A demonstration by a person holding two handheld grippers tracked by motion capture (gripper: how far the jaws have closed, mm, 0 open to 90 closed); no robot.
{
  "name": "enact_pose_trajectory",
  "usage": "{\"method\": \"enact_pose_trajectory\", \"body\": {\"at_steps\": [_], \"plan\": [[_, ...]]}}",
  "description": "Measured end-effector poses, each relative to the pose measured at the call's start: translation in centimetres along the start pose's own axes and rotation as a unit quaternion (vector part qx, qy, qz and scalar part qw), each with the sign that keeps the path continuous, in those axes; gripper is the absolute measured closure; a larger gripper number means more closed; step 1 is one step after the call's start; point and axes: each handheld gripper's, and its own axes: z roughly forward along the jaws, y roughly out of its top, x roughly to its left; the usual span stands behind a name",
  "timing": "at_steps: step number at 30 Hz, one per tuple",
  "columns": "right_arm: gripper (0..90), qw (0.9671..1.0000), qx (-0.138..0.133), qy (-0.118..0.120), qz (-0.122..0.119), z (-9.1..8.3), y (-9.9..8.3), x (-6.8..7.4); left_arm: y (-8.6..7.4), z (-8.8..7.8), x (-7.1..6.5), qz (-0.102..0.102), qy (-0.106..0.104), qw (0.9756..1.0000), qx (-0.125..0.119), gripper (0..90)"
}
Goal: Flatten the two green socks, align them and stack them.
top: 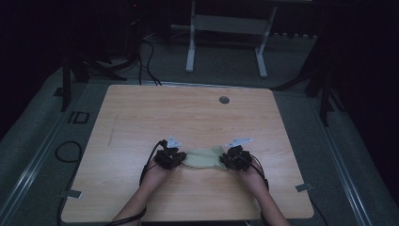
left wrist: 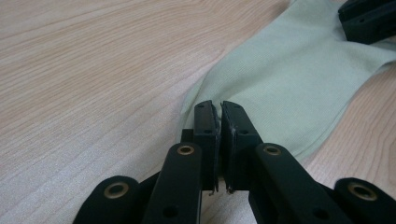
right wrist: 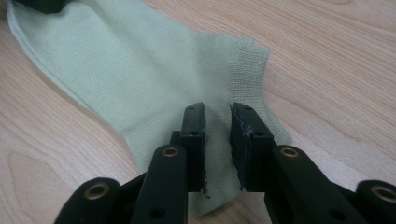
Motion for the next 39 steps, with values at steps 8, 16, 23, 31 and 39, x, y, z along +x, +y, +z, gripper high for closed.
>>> {"method": "enact_pose_trajectory", "body": {"at_steps": [8,16,23,31,39], "plan": [[37.6,0.9991,-0.04,0.015,-0.004,-2.3,0.5,0.9,0.7,-2.1,-0.9,0.002,-0.027,0.9993,-0.026,35.5],[14.8,0.9968,-0.067,0.036,0.025,-3.7,-0.7,-0.4,-0.3,-3.3,-1.4,0.007,-0.023,0.9993,-0.029,13.8],[14.5,0.9957,-0.075,0.031,0.046,-3.9,-2.5,-1.5,-1.7,-4.2,-1.4,0.016,-0.013,0.9991,-0.038,10.0],[14.4,0.9968,-0.071,0.018,0.032,-4.9,-4.7,-2.0,-3.5,-5.7,-1.4,0.016,-0.008,0.9985,-0.052,4.0],[14.5,0.9978,-0.059,-0.001,0.029,-6.3,-7.0,-2.9,-5.6,-7.0,-0.5,-0.001,-0.009,0.9987,-0.051,4.1]]}}
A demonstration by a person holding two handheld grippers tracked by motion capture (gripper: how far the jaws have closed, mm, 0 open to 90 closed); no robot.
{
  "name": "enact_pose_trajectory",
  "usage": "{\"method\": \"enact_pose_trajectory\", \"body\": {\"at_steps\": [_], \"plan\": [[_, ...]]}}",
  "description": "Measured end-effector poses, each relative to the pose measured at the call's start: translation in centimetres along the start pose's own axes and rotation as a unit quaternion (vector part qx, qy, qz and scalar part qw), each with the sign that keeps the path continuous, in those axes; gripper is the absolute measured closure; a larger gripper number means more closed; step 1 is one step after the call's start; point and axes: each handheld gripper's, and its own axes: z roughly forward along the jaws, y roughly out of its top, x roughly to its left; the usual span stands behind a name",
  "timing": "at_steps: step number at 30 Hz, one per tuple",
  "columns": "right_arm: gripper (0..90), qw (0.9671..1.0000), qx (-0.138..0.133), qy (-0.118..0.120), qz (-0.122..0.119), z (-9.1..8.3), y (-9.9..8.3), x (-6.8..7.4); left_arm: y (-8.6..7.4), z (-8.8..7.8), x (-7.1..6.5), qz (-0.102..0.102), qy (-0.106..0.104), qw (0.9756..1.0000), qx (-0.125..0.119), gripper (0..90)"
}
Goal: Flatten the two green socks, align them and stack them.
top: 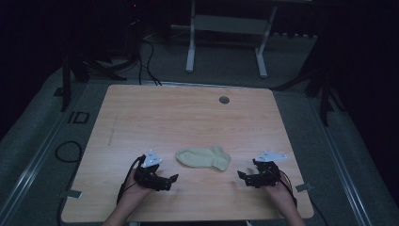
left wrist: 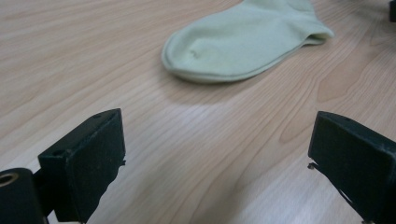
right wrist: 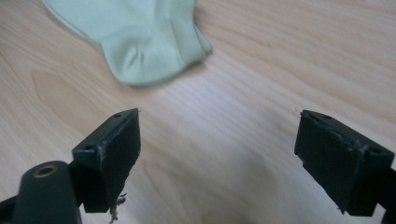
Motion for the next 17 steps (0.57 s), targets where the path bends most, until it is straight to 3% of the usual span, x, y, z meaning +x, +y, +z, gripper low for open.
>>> {"method": "enact_pose_trajectory", "body": {"at_steps": [7,17], "plan": [[14.5,0.9999,-0.001,-0.006,0.014,-1.5,-2.0,-0.8,-1.5,-2.0,0.3,0.0,0.006,1.0,-0.005,4.1],[14.6,0.9985,-0.021,-0.02,0.047,-2.9,-3.8,-1.8,-3.2,-3.1,0.7,-0.008,0.014,0.9997,-0.019,4.1]]}}
